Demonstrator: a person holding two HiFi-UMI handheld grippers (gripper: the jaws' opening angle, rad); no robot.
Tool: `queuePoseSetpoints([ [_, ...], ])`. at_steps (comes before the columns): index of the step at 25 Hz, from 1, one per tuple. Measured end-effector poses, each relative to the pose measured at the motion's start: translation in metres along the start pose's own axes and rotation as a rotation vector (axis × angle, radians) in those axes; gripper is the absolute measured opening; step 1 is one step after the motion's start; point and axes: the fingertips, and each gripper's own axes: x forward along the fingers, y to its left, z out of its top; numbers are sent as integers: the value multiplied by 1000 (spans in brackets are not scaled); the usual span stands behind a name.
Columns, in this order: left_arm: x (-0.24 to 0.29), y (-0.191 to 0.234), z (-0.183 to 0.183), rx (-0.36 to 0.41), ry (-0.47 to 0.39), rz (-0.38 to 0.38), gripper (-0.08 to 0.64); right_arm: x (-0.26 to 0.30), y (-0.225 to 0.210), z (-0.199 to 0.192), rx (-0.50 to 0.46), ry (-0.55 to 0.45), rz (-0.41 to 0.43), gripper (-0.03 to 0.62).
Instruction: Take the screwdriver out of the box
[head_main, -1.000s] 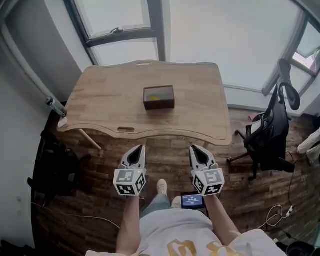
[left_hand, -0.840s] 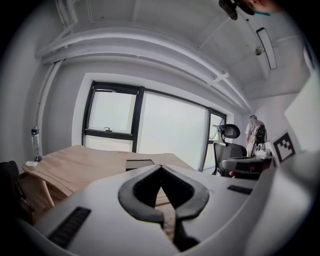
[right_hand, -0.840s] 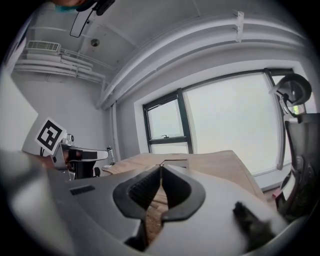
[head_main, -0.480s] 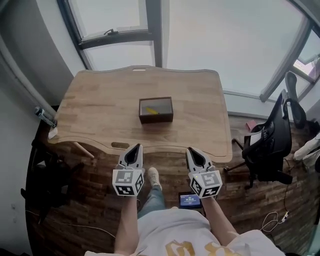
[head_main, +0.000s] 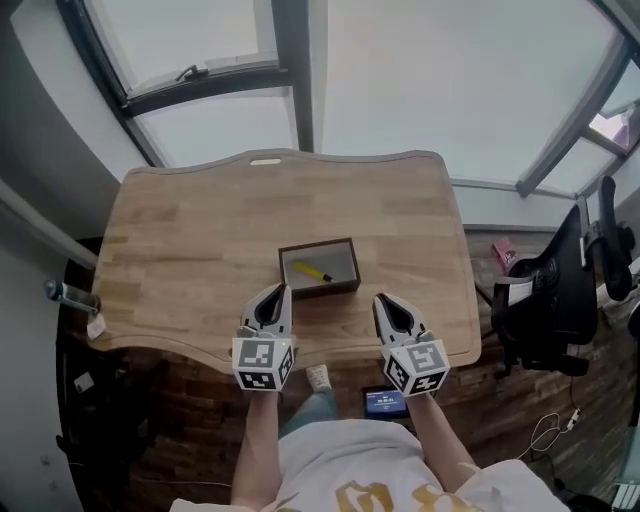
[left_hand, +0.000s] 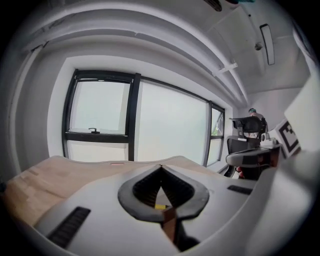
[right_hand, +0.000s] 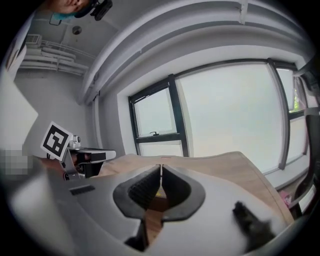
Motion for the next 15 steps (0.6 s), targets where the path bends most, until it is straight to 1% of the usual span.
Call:
queuePoseSetpoints([
  [5, 54, 34, 10, 21, 8, -56, 13, 55, -19, 8, 36, 20, -69, 32],
  [8, 75, 48, 13, 33, 9, -94, 14, 77, -24, 9, 35, 42, -100, 32],
  [12, 94, 60, 20, 34, 4, -132, 14, 95, -29, 16, 16, 46, -134, 32],
  [15, 97, 61, 26, 9, -25, -152, 14, 96, -31, 22, 14, 32, -149, 32],
])
